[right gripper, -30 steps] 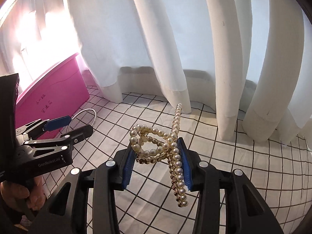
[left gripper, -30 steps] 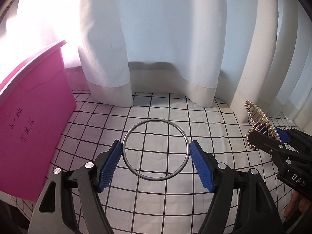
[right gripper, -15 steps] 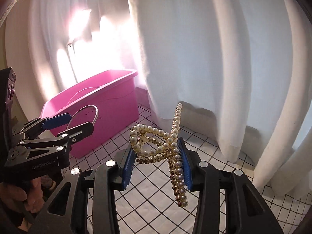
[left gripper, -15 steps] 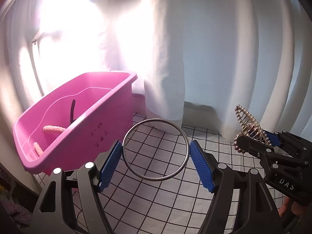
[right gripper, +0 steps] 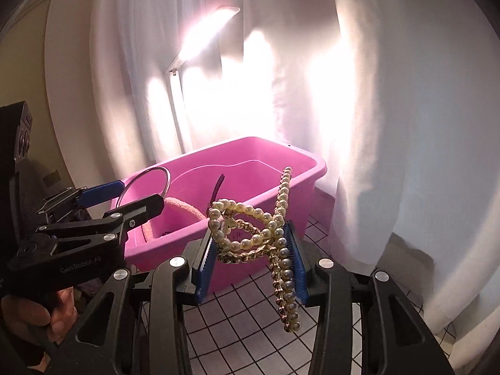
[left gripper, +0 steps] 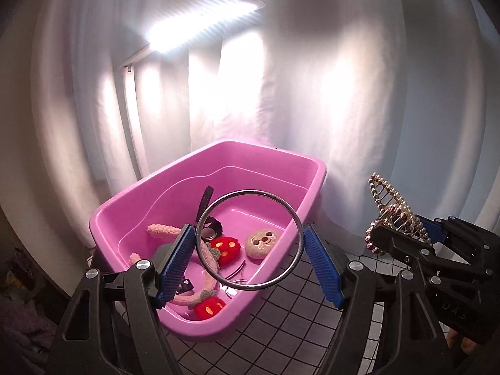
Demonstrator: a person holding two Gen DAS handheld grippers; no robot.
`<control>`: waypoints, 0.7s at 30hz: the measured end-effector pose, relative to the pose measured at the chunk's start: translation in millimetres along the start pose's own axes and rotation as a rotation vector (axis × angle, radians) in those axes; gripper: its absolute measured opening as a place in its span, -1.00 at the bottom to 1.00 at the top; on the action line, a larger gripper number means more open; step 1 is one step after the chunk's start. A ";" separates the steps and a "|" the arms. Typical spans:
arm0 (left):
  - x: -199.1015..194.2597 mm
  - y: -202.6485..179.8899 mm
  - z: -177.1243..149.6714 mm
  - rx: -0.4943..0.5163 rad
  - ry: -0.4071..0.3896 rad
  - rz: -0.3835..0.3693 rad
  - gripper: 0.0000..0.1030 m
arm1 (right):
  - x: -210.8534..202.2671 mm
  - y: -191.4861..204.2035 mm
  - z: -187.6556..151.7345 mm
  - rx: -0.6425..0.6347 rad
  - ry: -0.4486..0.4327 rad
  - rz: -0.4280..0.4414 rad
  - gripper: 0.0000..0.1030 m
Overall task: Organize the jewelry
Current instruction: 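Carry the silver ring and pearl clip over the pink tub, then open both tools to drop the ring and pearl clip into the tub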
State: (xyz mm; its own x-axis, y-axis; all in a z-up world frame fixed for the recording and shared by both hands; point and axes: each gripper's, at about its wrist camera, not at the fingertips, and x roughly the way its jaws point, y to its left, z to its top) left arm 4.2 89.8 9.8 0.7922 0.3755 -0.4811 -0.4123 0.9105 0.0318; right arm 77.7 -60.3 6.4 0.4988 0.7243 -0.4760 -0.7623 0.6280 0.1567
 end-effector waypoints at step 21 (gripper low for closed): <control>111.7 118.3 41.2 -0.086 0.214 0.007 0.35 | 172.2 47.8 94.0 0.041 0.178 -0.022 -0.21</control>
State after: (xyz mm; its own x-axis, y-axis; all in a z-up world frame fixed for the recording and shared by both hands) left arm 62.4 246.6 -4.1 0.6795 0.3280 -0.6562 -0.4615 0.8864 -0.0349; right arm 165.9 121.2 13.2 0.4316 0.6503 -0.6251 -0.7325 0.6571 0.1779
